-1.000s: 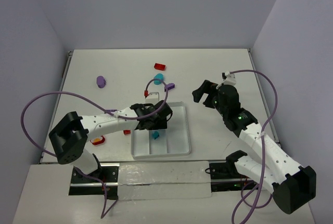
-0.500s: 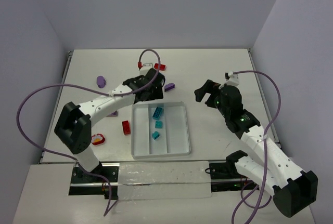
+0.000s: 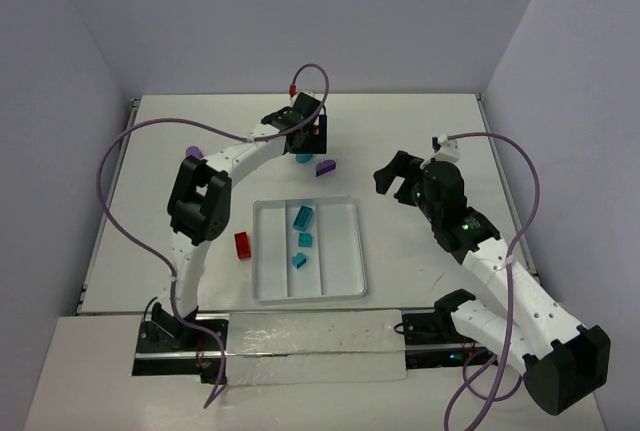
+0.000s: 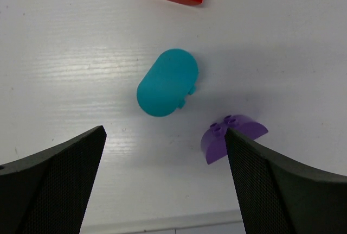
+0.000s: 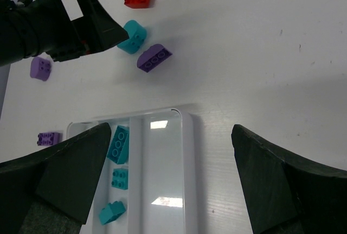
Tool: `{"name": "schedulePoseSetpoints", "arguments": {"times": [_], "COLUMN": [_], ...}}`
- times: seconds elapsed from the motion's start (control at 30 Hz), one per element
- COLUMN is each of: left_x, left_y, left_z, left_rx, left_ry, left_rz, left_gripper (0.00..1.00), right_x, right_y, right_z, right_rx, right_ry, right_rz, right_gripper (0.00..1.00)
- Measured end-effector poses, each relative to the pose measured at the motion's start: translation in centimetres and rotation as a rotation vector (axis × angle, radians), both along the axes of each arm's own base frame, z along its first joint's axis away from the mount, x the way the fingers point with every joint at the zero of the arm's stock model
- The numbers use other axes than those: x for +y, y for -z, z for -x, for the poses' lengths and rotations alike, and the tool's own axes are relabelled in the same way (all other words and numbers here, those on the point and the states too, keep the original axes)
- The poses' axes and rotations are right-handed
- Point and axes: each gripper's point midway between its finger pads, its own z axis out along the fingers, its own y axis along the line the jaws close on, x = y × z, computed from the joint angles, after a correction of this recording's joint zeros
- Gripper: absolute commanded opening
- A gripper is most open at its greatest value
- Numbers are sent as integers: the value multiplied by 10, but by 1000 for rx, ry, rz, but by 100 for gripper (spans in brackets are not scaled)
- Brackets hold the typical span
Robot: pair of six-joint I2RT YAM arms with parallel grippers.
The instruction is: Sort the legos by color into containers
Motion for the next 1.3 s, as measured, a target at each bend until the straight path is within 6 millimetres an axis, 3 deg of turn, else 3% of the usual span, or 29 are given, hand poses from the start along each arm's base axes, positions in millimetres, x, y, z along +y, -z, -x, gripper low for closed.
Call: {"name": "schedulePoseSetpoints", "arguments": {"times": [0.4, 0.53, 0.67, 0.77, 0.83, 1.1, 1.17, 1.3], "left_x": [-7, -7, -9, -8, -7, 0, 7, 18], "left_y": [15, 32, 51, 64, 67, 66, 65, 46], "left_z": [-47, -50, -50, -50, -49, -53, -47, -32], "left_rx": [-15, 1, 30, 49, 54, 28, 35, 29], "left_ry": [48, 58, 69, 69, 67, 25, 13, -13], "left_rz": [7, -14, -25, -32, -35, -52, -69, -62], "left_gripper": [99, 98, 90, 77, 61, 11, 6, 6], "right_x": [0, 1, 2, 2, 2, 2, 3, 3], "right_y": [4, 4, 3, 4, 6, 7, 7, 7], "right_z": [-1, -2, -2, -3, -3, -3, -3, -3], "right_rx": [13, 16, 15, 18, 23, 27, 27, 28], "right_ry": [-1, -4, -5, -5, -6, -7, -7, -11], "right_rz": [9, 8, 8, 9, 10, 12, 11, 8], "right_gripper": [100, 100, 100, 100, 100, 100, 100, 100]}}
